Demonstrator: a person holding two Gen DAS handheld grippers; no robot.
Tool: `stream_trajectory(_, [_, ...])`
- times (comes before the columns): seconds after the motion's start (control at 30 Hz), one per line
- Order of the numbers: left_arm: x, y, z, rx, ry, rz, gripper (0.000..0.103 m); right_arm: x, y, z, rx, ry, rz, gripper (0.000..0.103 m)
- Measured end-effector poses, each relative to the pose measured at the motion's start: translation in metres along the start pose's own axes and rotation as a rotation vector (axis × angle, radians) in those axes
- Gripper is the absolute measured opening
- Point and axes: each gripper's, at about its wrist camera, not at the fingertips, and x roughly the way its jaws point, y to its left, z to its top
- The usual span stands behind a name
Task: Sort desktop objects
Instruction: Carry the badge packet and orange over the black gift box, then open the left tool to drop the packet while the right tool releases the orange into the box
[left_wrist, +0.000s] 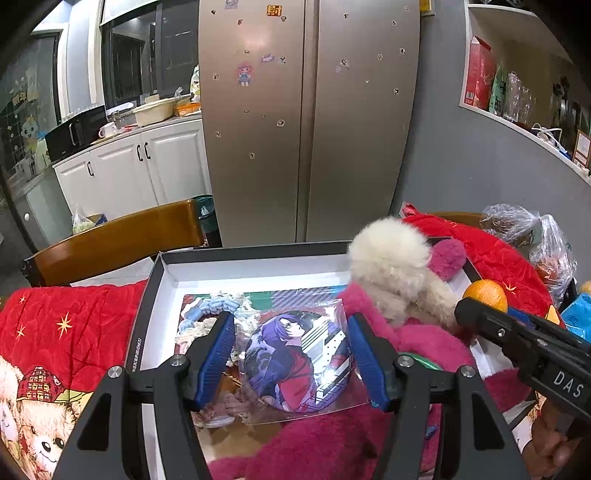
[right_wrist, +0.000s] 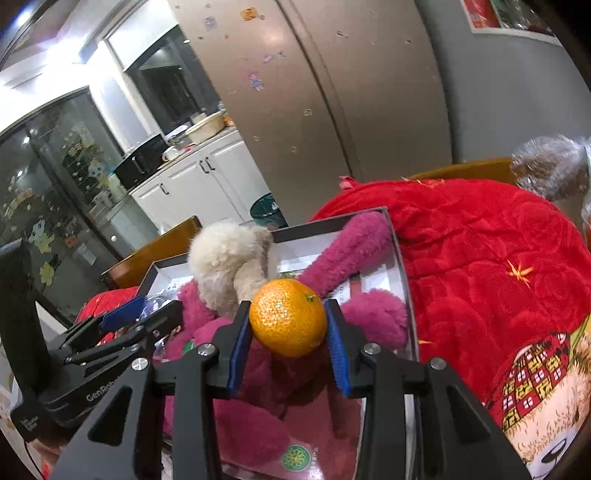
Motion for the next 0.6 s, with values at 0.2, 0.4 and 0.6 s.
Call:
stream_trajectory(0.2, [-0.002, 0.002, -0.001, -0.014, -0.008, 0.035, 0.094, -0.009, -0.002, 0.004, 0.011, -0.057, 0.033, 0.081])
stream_trajectory(0.4, [0.003, -0.002, -0.001, 0.048, 0.049, 0.101, 0.103, -0.025, -0.004, 0.011, 0.021, -0.095, 0.055, 0.103])
stream_trajectory(0.6, [-0.004, 0.001, 0.002, 0.048, 0.043, 0.004, 0.103, -0.032, -0.005, 0.012, 0.026, -0.087, 0.057, 0.103])
